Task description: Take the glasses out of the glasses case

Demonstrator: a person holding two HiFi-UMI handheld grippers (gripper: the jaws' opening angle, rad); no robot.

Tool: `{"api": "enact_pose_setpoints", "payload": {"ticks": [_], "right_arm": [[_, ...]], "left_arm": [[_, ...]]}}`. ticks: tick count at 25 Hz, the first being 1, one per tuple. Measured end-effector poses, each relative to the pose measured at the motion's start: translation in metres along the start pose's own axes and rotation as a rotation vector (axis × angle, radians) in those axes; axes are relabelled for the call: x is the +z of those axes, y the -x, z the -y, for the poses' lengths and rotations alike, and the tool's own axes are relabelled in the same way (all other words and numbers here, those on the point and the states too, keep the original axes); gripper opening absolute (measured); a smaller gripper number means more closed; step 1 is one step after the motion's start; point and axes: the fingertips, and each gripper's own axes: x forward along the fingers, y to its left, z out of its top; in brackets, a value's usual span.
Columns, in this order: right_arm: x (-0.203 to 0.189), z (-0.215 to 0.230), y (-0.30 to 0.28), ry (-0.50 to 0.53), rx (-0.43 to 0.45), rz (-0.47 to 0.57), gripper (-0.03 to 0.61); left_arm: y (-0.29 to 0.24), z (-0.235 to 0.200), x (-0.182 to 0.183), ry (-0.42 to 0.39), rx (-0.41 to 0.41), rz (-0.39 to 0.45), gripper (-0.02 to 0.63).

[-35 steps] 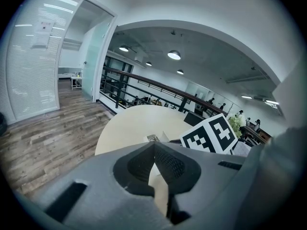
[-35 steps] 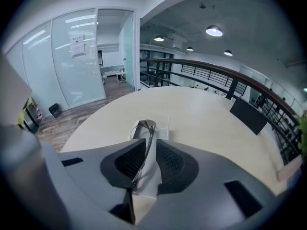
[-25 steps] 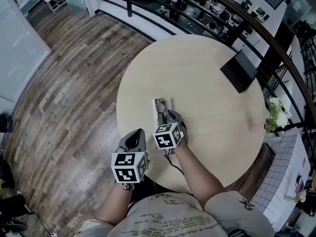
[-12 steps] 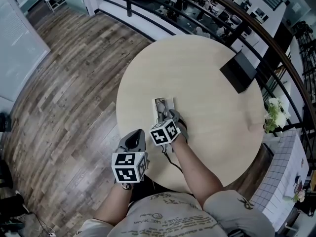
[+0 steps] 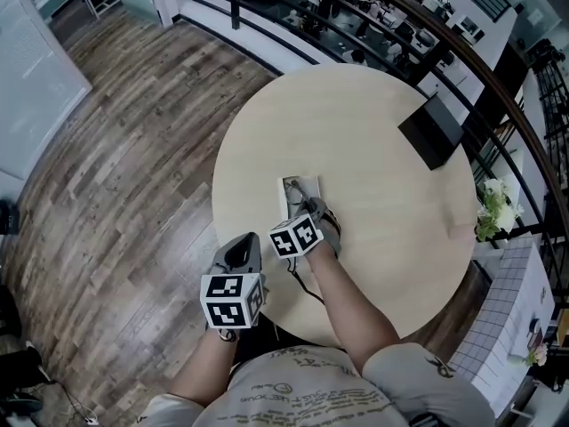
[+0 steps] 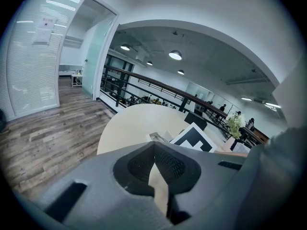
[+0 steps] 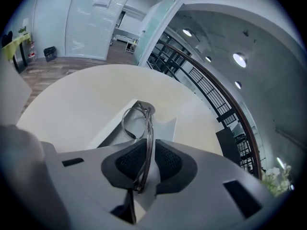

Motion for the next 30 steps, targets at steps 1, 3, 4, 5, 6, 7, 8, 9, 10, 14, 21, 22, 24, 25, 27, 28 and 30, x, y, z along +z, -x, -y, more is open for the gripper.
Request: {"api": "enact_pose_setpoints", "payload": {"ticks": [1, 3, 4, 5, 6, 7, 8, 9, 10, 14, 21, 22, 24, 25, 27, 28, 30], "right_arm": [[-0.002, 0.002, -0.002, 0.009, -0.011, -0.010, 0.064], [-0.006, 0.005, -0.006, 0.015, -0.021, -0.024, 0.063], [-0.008, 0.006, -0.007, 0.013, -0.022, -0.025, 0.058], [-0.008, 0.007, -0.007, 0.010, -0.023, -0.025, 0.056], [-0.008, 0.008, -0.007, 0.007, -0.023, -0.023, 0.055], [-0.007, 0.009, -0.007, 0.004, -0.022, -0.023, 0.054], [-0.007, 0.009, -0.006, 0.001, -0.019, -0.022, 0.048], [-0.007, 0.009, -0.006, -0.003, -0.017, -0.021, 0.044], [-0.007, 0.009, -0.005, -0.007, -0.016, -0.018, 0.041], [-0.003, 0.010, -0.002, -0.028, -0.010, 0.007, 0.033], [0.002, 0.014, 0.008, -0.077, 0.001, 0.060, 0.028], [0.004, 0.016, 0.010, -0.087, -0.001, 0.074, 0.028], [0.008, 0.020, 0.015, -0.107, -0.005, 0.104, 0.028], [0.010, 0.022, 0.018, -0.117, -0.006, 0.119, 0.027], [0.015, 0.025, 0.024, -0.132, -0.007, 0.144, 0.026], [0.016, 0.027, 0.027, -0.140, -0.007, 0.155, 0.027], [0.020, 0.031, 0.037, -0.168, -0.006, 0.178, 0.026]], "left_arm": [[0.000, -0.002, 0.000, 0.002, 0.001, -0.001, 0.012], [0.001, -0.005, -0.001, 0.007, 0.002, -0.003, 0.012], [0.001, -0.005, -0.001, 0.008, 0.001, -0.005, 0.012], [0.001, -0.006, -0.001, 0.010, 0.000, -0.007, 0.012], [0.001, -0.006, -0.001, 0.010, -0.002, -0.009, 0.012], [0.001, -0.006, -0.001, 0.010, -0.004, -0.010, 0.012], [0.001, -0.005, -0.001, 0.010, -0.005, -0.009, 0.012], [0.001, -0.005, -0.001, 0.010, -0.006, -0.008, 0.012], [0.002, -0.005, -0.001, 0.009, -0.007, -0.008, 0.012], [0.003, -0.007, 0.000, 0.007, -0.006, -0.006, 0.012], [0.005, -0.003, 0.004, -0.004, -0.012, -0.001, 0.012], [0.006, -0.002, 0.005, -0.007, -0.015, 0.000, 0.012], [0.006, 0.000, 0.007, -0.015, -0.020, 0.004, 0.012], [0.006, 0.002, 0.008, -0.018, -0.022, 0.006, 0.012], [0.007, 0.004, 0.009, -0.025, -0.026, 0.010, 0.012], [0.008, 0.006, 0.011, -0.029, -0.028, 0.012, 0.012], [0.011, 0.009, 0.013, -0.036, -0.030, 0.016, 0.012]]}}
